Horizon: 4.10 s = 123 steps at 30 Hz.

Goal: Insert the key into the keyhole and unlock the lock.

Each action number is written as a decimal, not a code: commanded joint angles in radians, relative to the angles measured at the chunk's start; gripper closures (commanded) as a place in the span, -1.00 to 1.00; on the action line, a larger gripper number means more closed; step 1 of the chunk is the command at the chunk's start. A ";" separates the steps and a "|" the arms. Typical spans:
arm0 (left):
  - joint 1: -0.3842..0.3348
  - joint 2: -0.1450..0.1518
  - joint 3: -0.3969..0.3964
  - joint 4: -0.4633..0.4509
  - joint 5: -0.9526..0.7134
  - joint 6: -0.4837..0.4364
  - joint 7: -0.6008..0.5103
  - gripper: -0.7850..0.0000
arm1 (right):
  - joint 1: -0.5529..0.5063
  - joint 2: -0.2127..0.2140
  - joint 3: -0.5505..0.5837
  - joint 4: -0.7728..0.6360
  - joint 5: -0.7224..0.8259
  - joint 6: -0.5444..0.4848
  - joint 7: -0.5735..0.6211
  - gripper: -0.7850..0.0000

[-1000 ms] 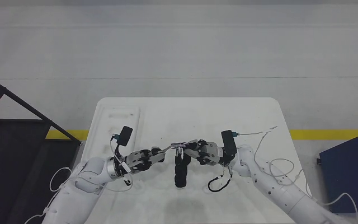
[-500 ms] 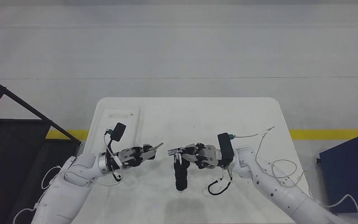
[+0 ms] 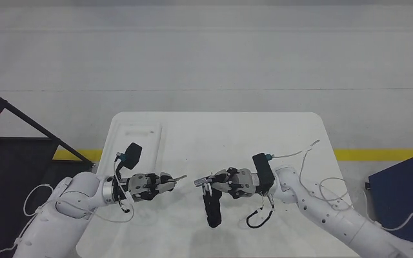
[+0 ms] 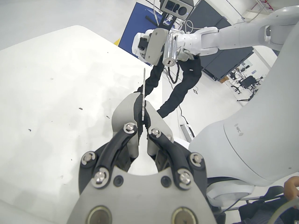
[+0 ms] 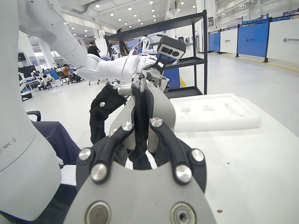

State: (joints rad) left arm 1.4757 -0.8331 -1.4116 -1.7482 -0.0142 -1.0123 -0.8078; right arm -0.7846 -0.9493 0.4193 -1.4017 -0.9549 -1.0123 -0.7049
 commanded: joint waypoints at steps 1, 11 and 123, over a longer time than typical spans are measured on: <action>0.010 0.008 -0.003 -0.023 -0.017 0.000 0.000 1.00 | 0.010 0.001 -0.016 0.000 0.000 0.000 -0.017 1.00; 0.005 0.015 0.029 -0.025 -0.015 0.000 0.000 1.00 | 0.057 -0.010 -0.081 0.028 -0.012 0.000 -0.079 1.00; 0.039 0.117 0.089 -0.094 0.227 0.000 0.193 1.00 | 0.131 0.003 -0.188 0.065 -0.022 0.000 -0.085 1.00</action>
State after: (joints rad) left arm 1.5162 -0.7181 -1.3249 -1.8417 0.2086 -1.0123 -0.6181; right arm -0.6546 -0.9472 0.2317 -1.3351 -0.9783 -1.0123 -0.7928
